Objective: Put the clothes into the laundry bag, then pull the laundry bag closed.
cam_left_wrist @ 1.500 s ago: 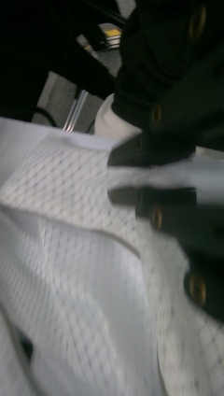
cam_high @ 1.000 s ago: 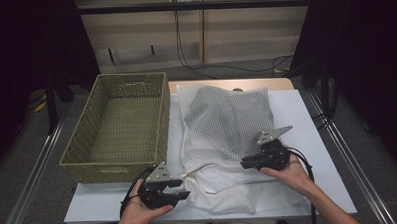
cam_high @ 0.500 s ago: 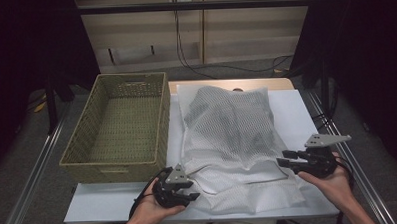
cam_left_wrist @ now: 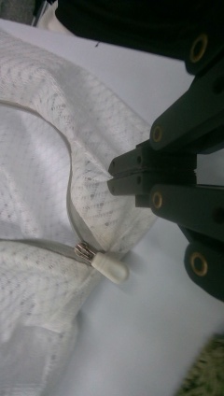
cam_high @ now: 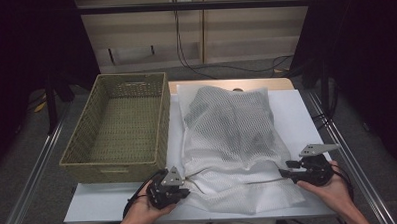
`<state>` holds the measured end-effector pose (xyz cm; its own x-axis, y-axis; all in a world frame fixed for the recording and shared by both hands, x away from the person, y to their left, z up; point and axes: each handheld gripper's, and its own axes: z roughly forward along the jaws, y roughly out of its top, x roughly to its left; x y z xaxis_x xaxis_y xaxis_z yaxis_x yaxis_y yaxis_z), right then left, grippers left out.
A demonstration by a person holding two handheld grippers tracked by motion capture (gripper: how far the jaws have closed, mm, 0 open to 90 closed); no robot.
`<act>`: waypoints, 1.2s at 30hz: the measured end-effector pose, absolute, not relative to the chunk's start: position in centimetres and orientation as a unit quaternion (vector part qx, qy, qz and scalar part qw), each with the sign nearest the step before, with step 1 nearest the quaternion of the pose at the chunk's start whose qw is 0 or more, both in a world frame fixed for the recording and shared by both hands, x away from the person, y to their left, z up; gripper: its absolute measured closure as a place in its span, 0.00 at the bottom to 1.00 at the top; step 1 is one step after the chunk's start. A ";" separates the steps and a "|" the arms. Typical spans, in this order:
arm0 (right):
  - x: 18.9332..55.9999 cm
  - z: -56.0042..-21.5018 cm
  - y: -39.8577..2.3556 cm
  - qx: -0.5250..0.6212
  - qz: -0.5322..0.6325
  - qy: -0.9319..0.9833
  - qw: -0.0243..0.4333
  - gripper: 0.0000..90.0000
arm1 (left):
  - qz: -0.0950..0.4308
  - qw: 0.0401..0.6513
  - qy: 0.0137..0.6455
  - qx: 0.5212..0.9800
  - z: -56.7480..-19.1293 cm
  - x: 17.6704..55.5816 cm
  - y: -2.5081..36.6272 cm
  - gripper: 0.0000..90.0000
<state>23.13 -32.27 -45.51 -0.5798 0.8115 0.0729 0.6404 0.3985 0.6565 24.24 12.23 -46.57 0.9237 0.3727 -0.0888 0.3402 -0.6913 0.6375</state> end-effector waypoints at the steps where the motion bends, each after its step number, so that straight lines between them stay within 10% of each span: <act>1: 23.2 -45.7 -32.3 0.433 0.328 0.830 0.130 0.59 | 0.019 0.332 0.192 0.923 -46.4 24.2 12.7 1.00; 9: 22.9 -46.5 -32.3 0.427 0.297 0.844 0.129 0.94 | 0.002 0.322 0.184 0.929 -46.2 23.2 13.3 1.00; 17: 21.2 -46.0 -33.8 0.438 0.308 0.834 0.131 0.97 | -0.015 0.348 0.198 0.916 -46.1 22.4 14.0 1.00; 36: 20.9 -44.3 -32.6 0.406 0.398 0.811 0.138 0.57 | 0.050 0.470 0.233 0.850 -44.1 22.8 16.5 0.62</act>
